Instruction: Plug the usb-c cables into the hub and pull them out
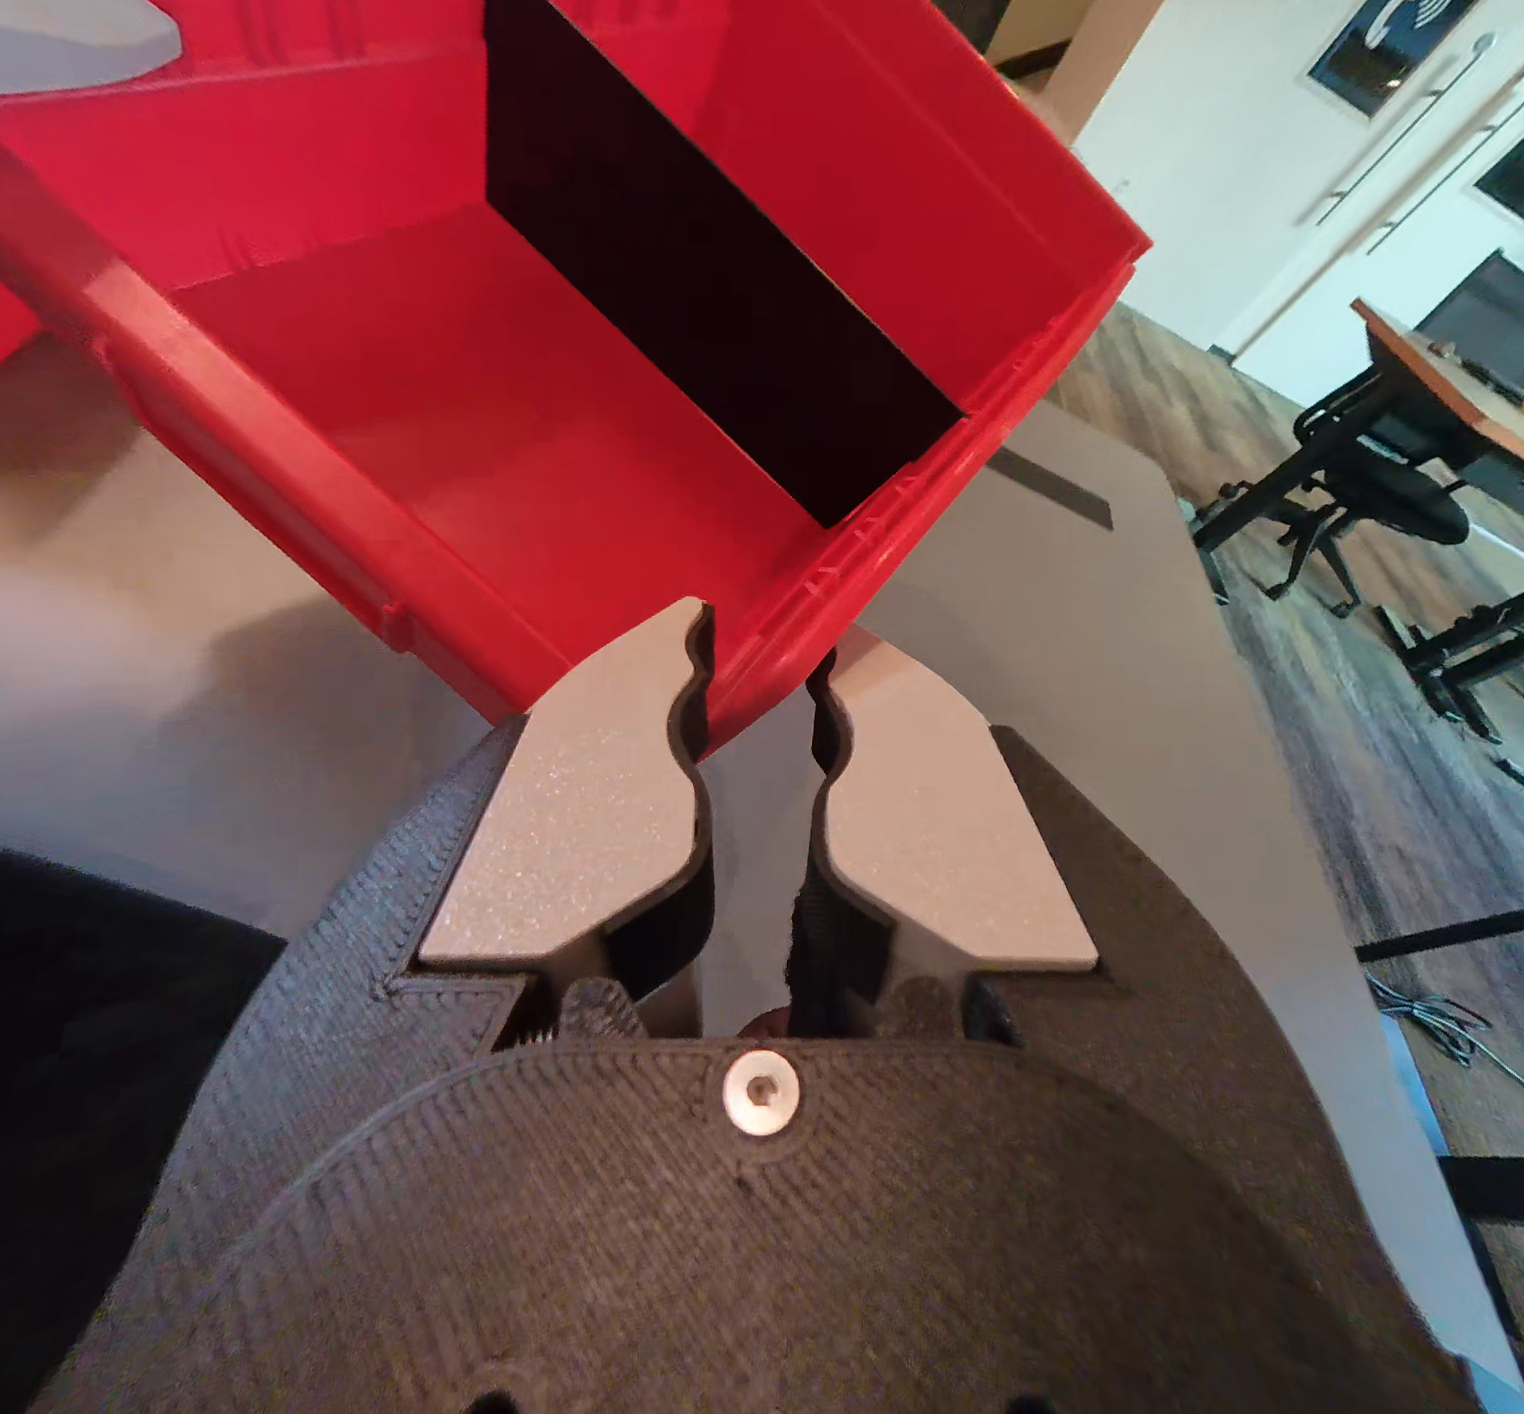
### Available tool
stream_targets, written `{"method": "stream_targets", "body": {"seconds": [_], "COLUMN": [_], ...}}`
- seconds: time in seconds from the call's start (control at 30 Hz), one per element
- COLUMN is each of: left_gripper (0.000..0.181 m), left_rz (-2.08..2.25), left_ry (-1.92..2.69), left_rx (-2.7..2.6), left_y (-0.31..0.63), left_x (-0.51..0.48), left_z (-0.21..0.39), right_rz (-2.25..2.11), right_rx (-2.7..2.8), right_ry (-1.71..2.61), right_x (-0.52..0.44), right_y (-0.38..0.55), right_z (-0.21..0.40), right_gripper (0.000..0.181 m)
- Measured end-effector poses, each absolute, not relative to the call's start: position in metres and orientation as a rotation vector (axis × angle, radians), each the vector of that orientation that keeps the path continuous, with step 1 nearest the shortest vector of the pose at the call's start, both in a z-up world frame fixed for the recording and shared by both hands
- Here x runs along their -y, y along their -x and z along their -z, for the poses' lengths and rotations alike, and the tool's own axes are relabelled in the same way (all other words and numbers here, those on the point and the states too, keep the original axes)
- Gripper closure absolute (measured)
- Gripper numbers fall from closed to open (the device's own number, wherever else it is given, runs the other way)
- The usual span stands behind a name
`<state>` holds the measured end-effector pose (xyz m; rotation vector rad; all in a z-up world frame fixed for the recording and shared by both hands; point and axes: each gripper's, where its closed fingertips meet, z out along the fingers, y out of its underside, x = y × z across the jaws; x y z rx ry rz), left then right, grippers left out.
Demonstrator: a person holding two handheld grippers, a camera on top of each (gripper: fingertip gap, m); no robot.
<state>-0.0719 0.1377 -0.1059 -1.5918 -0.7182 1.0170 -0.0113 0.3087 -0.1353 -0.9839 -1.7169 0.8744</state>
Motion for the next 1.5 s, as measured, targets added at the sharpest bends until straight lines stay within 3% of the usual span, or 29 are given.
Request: {"method": "stream_targets", "body": {"seconds": [0.5, 0.6, 0.73, 0.87, 0.9, 1.03, 1.3, 1.37, 1.43, 1.5], "left_gripper": [0.163, 0.139, 0.100, 0.090, 0.090, 0.094, 0.106, 0.117, 0.145, 0.145], "left_rz": [-0.890, -0.780, -0.517, -0.480, -0.530, -0.801, -0.978, -1.024, -1.066, -1.030], "left_ry": [1.751, 1.794, 1.754, 1.772, 1.805, 2.040, 2.426, 2.483, 2.568, 2.591], "left_rx": [0.722, 0.666, 0.646, 0.575, 0.554, 0.536, 0.519, 0.544, 0.539, 0.544], "left_y": [0.063, 0.051, 0.019, -0.012, -0.014, -0.001, 0.022, 0.029, 0.035, 0.036], "left_x": [-0.158, -0.169, -0.170, -0.132, -0.116, -0.042, 0.033, 0.047, 0.064, 0.070], "left_z": [0.167, 0.173, 0.160, 0.145, 0.145, 0.163, 0.211, 0.220, 0.230, 0.234], "right_rz": [-0.802, -0.831, -0.973, -1.114, -1.128, -1.030, -0.242, -0.139, -0.109, -0.044], "right_rx": [1.792, 1.812, 1.629, 1.505, 1.517, 1.874, 2.430, 2.449, 2.422, 2.389], "right_ry": [1.068, 1.096, 1.064, 0.844, 0.758, 0.525, 0.195, 0.146, 0.123, 0.099], "right_x": [-0.332, -0.337, -0.346, -0.336, -0.325, -0.270, -0.255, -0.262, -0.265, -0.273], "right_y": [0.019, 0.017, 0.014, 0.004, 0.001, -0.004, 0.003, 0.004, 0.007, 0.009], "right_z": [0.180, 0.186, 0.151, 0.106, 0.099, 0.121, 0.213, 0.229, 0.235, 0.239], "right_gripper": [0.163, 0.163, 0.131, 0.076, 0.074, 0.080, 0.104, 0.110, 0.129, 0.150]}}
